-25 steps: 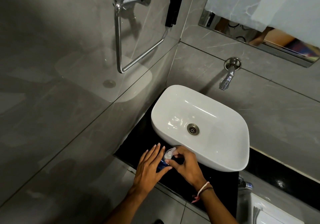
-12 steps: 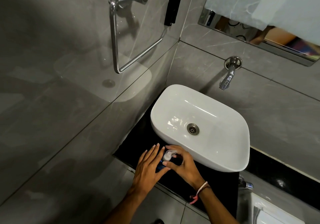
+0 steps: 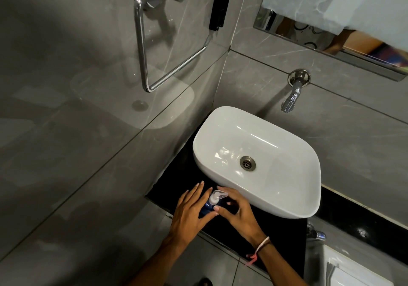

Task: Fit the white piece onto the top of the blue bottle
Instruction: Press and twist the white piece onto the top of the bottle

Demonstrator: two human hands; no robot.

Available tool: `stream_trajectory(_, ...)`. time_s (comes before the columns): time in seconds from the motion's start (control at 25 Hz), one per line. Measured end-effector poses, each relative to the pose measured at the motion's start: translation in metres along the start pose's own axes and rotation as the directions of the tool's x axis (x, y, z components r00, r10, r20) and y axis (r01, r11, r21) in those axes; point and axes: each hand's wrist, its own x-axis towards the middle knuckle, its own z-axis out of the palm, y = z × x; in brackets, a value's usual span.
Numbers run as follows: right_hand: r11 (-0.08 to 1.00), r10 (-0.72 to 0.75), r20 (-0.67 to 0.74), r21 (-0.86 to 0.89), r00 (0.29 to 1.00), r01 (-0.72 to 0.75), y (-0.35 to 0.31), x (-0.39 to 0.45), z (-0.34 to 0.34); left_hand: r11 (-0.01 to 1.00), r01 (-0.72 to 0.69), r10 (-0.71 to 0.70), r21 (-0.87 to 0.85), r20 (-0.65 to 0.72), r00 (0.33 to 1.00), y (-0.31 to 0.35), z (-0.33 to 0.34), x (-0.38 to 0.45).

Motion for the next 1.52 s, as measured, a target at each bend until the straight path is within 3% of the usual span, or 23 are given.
stream_trajectory(0.48,0.988,-0.123,-0.017,-0.099,0.992,0.121,-0.001,0.008,0.007,0.999,0.026,-0.026,-0.025,0.015,1.0,0.002,0.002,-0.002)
stream_trajectory(0.68,0.951,-0.199,-0.081,-0.259,0.977,0.172,-0.005,0.008,0.01,1.0,0.025,-0.025,-0.014,-0.01,1.0,0.001,0.001,0.001)
stream_trajectory(0.92,0.965,-0.196,-0.038,-0.183,0.98,0.186,-0.004,0.006,0.012,0.998,0.005,-0.004,-0.055,0.025,1.0,-0.006,-0.001,0.005)
stream_trajectory(1.08,0.934,-0.236,-0.084,-0.295,0.968,0.202,-0.007,0.005,0.017,1.0,-0.014,0.015,-0.004,0.018,1.0,-0.008,-0.002,0.006)
stream_trajectory(1.32,0.979,-0.158,-0.072,-0.143,0.985,0.147,-0.007,0.004,0.016,1.0,-0.006,0.006,0.011,0.023,1.0,-0.008,-0.002,0.004)
stream_trajectory(1.52,0.966,-0.194,-0.127,-0.196,0.973,0.167,-0.014,0.0,0.022,0.999,-0.004,0.004,0.034,0.008,1.0,-0.006,-0.001,0.003)
